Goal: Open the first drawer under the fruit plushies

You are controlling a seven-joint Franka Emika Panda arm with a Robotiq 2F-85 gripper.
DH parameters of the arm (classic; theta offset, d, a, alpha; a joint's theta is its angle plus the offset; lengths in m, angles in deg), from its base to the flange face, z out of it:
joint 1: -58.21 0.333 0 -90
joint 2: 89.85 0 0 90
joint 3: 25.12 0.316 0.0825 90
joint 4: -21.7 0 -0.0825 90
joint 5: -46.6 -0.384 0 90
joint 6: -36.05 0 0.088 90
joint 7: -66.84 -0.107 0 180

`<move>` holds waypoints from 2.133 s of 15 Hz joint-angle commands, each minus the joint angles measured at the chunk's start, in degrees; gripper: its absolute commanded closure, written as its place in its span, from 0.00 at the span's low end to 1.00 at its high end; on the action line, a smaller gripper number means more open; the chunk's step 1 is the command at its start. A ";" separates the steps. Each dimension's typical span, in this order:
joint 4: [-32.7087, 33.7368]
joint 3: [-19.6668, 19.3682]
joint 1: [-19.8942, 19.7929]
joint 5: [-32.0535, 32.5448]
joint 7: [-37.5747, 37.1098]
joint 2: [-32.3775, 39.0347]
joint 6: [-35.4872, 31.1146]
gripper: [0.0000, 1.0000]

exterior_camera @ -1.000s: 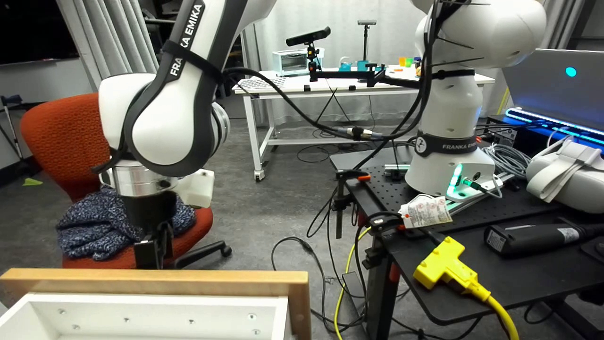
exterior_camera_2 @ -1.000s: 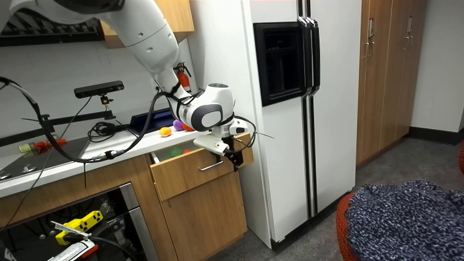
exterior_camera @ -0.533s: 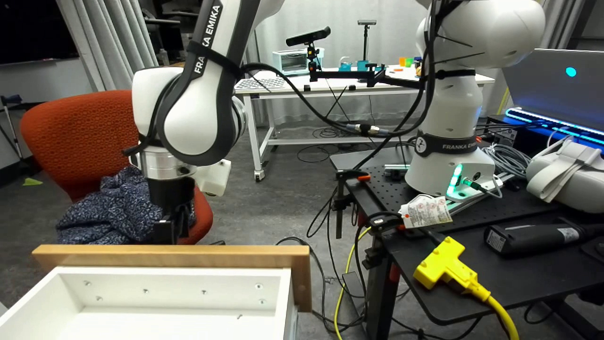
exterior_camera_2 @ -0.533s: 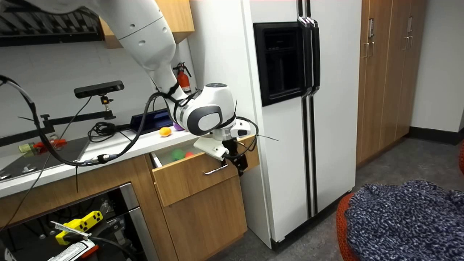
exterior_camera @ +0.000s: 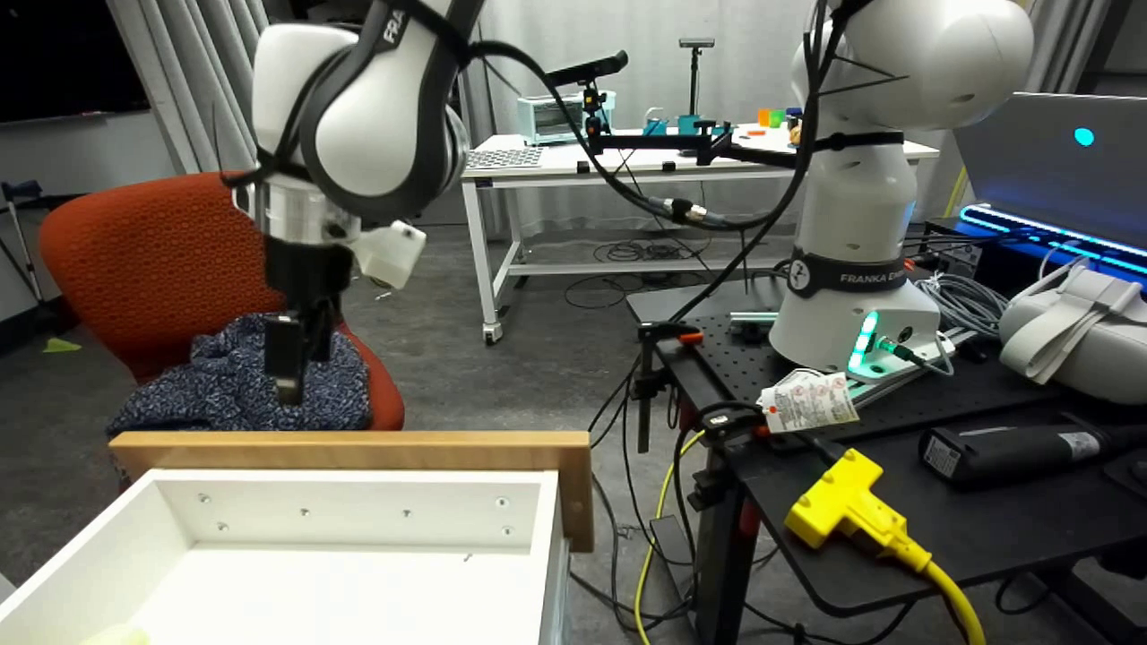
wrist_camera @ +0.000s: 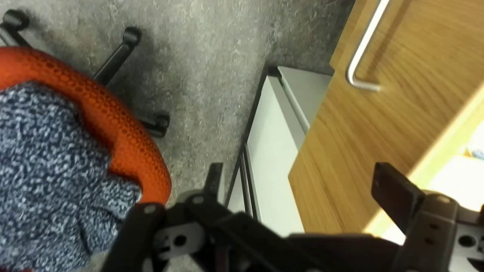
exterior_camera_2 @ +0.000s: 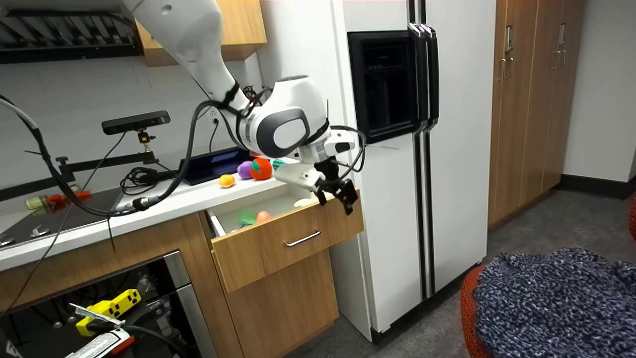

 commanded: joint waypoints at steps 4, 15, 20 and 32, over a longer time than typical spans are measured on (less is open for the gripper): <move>-2.84 5.71 -3.54 -6.88 7.75 -16.07 5.51 0.00; -1.47 9.65 -0.04 -26.71 21.83 -12.58 15.01 0.81; -0.94 9.01 0.72 -22.99 19.77 -7.35 16.43 1.00; 0.84 4.93 3.48 -3.46 12.19 -1.65 17.85 1.00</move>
